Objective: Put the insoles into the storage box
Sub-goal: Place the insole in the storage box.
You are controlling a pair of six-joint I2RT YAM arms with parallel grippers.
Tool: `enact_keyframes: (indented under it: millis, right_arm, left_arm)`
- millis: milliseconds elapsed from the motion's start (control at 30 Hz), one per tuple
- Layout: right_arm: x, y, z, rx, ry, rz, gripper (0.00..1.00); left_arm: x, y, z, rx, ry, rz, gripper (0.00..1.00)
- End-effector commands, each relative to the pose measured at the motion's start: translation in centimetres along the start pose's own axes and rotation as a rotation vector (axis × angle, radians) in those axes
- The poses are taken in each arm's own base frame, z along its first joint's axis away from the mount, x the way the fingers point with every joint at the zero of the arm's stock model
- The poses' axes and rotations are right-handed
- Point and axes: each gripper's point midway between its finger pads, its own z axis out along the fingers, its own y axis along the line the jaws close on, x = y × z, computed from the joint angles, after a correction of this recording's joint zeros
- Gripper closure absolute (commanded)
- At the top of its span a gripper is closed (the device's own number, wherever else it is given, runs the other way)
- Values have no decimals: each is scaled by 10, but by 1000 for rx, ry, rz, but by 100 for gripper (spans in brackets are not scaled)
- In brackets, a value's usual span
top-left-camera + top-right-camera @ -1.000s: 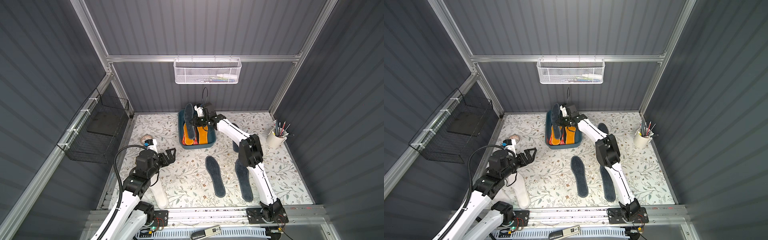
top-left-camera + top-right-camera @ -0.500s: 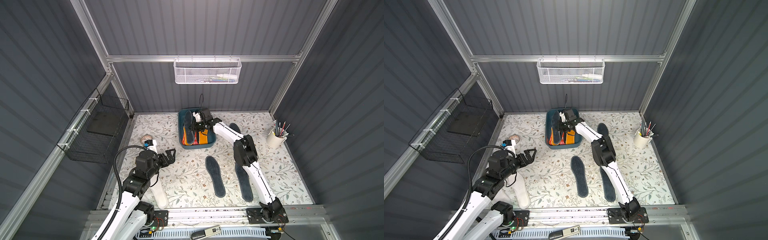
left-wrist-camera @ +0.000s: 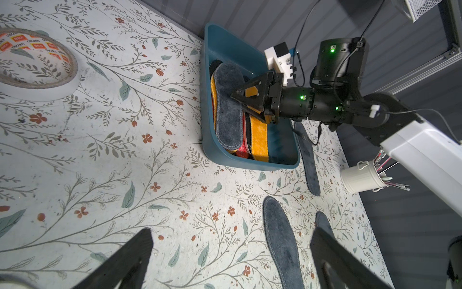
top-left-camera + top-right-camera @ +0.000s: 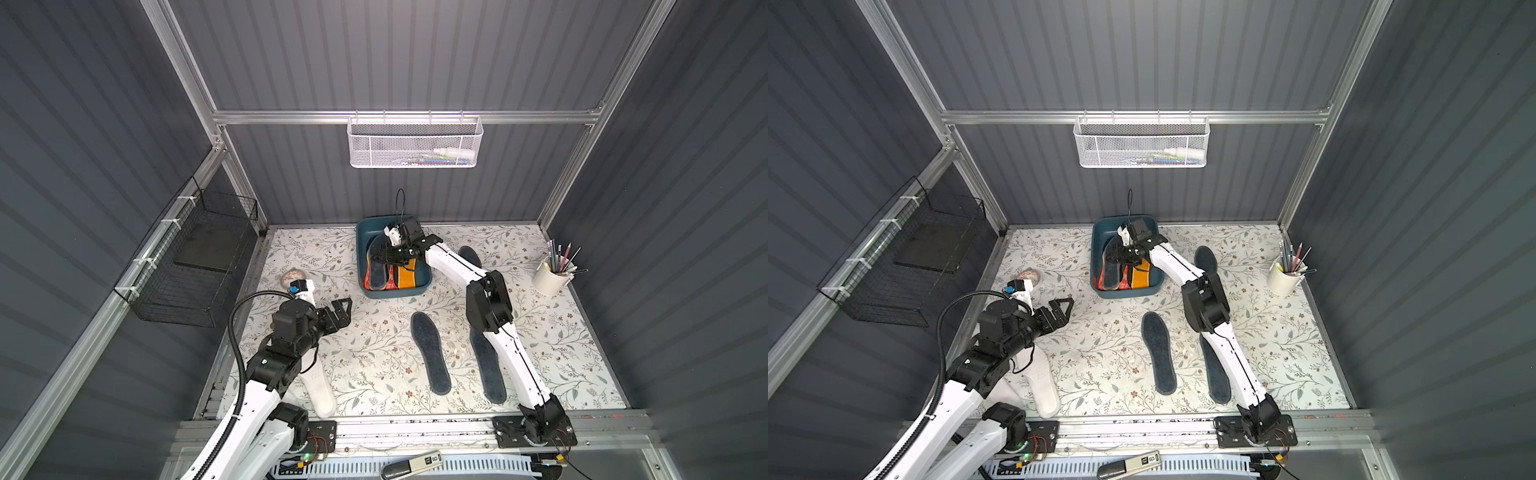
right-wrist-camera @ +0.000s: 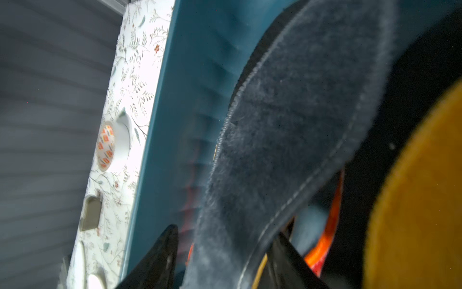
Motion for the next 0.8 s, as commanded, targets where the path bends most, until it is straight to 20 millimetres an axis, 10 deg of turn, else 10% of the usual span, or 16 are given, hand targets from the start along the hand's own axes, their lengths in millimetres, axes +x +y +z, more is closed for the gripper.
enact_keyframes:
  millis: [0,100,333,767]
  right_arm:
    - [-35,43,-65,11,-114,-119,18]
    - [-44,47,-93,76,-162,-154,1]
    - [-26,60,-146,63,-249,-186,1]
    - [166,-79,-249,445,-134,117,1]
  left_arm:
    - [-5,0,-1,-3,-19,3,0]
    - [-6,0,0,-3,-23,4,0]
    - [-10,-6,7,26,-35,12,0]
    - [-9,-11,25,63,-26,7,0]
